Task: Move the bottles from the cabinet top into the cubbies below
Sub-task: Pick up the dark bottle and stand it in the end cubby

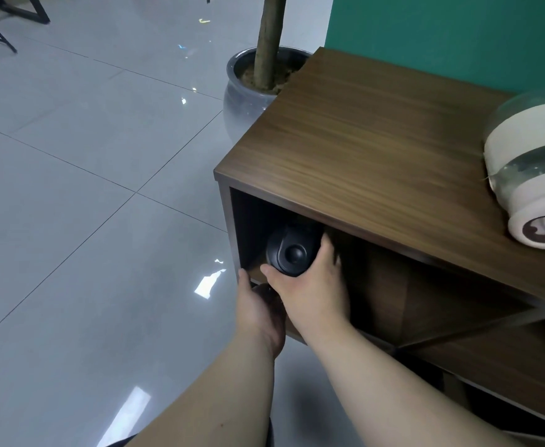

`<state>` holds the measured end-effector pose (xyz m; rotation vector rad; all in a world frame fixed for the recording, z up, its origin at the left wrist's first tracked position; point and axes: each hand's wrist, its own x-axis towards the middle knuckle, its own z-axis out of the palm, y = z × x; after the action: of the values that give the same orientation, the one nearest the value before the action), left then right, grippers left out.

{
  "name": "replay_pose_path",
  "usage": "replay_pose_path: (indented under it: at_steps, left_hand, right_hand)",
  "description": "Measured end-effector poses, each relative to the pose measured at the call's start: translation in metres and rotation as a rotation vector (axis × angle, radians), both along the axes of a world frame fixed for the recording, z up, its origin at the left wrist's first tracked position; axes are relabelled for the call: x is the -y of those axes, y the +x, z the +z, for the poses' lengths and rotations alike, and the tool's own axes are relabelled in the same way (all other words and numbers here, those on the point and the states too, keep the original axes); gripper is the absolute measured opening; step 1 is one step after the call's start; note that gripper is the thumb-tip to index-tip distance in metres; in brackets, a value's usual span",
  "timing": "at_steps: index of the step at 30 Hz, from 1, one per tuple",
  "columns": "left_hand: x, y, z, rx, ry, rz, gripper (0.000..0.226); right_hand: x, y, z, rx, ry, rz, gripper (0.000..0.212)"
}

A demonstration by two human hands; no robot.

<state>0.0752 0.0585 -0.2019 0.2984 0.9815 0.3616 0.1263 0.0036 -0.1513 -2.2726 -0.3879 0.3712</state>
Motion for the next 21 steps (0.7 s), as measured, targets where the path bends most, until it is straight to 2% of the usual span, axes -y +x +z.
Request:
replay_pose_path:
  at_steps: [8, 21]
  left_hand:
    - [-0.001, 0.006, 0.001, -0.139, 0.131, -0.102, 0.032]
    - [-0.014, 0.012, -0.002, -0.290, 0.164, -0.169, 0.036]
  right_hand:
    - [-0.011, 0.004, -0.005, -0.011, -0.047, -0.029, 0.114]
    - [-0.020, 0.003, -0.009, 0.013, -0.070, -0.058, 0.117]
